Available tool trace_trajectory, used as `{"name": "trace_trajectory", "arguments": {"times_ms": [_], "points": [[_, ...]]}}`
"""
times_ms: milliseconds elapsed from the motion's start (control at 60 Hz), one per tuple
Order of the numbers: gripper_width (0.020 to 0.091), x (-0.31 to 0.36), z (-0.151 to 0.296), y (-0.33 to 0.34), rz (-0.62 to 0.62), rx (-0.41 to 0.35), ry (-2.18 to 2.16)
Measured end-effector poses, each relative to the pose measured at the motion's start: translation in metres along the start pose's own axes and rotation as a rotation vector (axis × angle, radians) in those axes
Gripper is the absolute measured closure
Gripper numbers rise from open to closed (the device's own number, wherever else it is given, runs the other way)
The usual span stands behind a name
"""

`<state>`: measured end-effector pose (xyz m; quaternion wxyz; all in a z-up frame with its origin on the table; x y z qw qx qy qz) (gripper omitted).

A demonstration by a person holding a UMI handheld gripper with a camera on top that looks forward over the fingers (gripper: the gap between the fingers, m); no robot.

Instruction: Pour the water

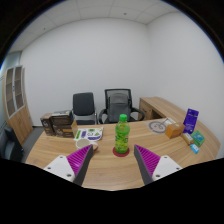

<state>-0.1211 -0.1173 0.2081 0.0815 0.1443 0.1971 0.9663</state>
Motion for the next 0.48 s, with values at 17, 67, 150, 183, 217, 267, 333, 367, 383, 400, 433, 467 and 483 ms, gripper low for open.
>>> {"name": "trace_trajectory", "arguments": {"times_ms": [17, 67, 150, 183, 217, 267, 333, 367, 383, 400, 433, 467, 483], "points": [[0.0262, 0.000, 0.002, 0.004, -0.006, -0.005, 0.000], [0.0260, 0.000, 0.008, 0.014, -0.032, -0.015, 0.008], [0.0260, 0.000, 0.015, 0.029, -0.065, -0.026, -0.013], [0.0262, 0.001, 0.015, 0.033, -0.071, -0.024, -0.020], [0.0263, 0.002, 0.016, 0.037, -0.075, -0.026, -0.017], [0.0262, 0.002, 0.016, 0.043, -0.079, -0.022, -0.018], [0.0262, 0.002, 0.016, 0.049, -0.089, -0.020, -0.020], [0.0261, 0.002, 0.016, 0.051, -0.093, -0.022, -0.015], [0.0262, 0.002, 0.017, 0.052, -0.096, -0.023, -0.012], [0.0263, 0.001, 0.017, 0.053, -0.100, -0.024, -0.010], [0.0262, 0.002, 0.017, 0.055, -0.104, -0.022, -0.010], [0.0259, 0.004, 0.017, 0.055, -0.099, -0.018, -0.015], [0.0259, 0.005, 0.017, 0.055, -0.095, -0.017, -0.019]]}}
Point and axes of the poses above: the point between the fingertips, and its own axes, seen from behind it with the camera up: x to the left, z up, y backward, against the way the camera looks, the point moved 3 cm from there along y, backward, against the way the camera looks, and after that the axes turned 14 degrees about -y, right-handed, at the moved point
